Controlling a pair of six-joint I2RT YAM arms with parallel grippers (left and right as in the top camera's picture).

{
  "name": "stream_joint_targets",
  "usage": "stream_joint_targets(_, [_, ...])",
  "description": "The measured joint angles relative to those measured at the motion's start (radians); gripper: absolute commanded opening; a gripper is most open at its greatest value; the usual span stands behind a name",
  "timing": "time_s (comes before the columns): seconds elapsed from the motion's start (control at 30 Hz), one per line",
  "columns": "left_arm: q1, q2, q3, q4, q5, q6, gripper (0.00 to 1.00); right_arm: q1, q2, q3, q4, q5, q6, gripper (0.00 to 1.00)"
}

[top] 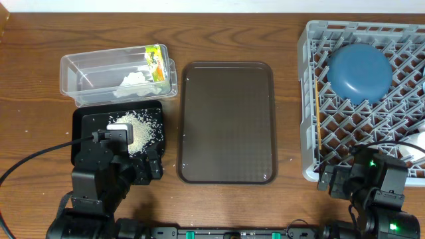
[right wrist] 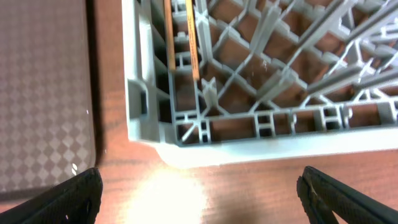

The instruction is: Sort waste into correct bins and load items into the dishwasher rack

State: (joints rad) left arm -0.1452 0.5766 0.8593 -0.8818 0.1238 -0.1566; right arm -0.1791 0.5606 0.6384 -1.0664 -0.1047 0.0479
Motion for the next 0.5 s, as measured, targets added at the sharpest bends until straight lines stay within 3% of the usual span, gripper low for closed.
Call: stream_joint_targets(0.5, [0.0, 0.0, 0.0, 0.0, 0.0, 0.0, 0.96, 0.0, -0.002, 0.0, -0.019, 0.0, 0.0, 0.99])
